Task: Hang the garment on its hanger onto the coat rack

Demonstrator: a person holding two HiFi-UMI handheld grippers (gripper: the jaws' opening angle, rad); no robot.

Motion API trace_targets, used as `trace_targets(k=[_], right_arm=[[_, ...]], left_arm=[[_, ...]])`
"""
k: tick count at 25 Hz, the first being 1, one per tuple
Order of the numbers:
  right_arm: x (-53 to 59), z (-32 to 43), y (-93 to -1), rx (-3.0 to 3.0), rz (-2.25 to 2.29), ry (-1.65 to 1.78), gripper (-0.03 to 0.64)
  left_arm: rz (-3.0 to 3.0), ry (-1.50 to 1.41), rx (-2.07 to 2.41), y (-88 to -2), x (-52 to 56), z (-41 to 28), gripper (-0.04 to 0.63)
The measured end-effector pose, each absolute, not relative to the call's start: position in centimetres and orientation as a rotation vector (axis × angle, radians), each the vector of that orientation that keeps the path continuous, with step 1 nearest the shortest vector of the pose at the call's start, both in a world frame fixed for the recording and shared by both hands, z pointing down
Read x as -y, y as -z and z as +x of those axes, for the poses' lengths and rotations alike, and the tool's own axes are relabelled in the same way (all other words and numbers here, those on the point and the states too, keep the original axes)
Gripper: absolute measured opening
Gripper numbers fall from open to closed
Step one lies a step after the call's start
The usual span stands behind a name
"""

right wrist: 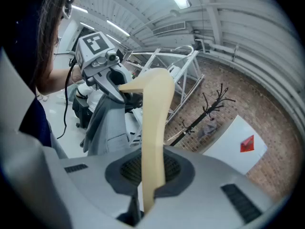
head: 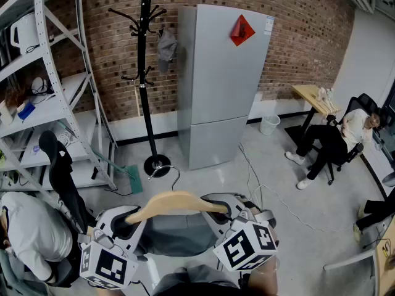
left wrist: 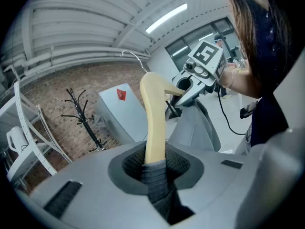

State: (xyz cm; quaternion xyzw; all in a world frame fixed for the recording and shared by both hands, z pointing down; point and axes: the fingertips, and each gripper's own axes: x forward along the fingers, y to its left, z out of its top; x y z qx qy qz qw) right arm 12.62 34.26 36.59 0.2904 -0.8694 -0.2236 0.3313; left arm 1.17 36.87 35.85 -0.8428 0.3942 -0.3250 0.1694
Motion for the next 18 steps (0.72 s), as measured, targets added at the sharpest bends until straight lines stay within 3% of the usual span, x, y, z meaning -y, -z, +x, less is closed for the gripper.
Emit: trace_targets(k=[18], right_arm=[[-32.8,14.3,-37.0,2.3,0.746,0.57,0.034]], left_arm=[[-2.372,0.956,-1.14,-36.0,-35.5,2.8,0.066]])
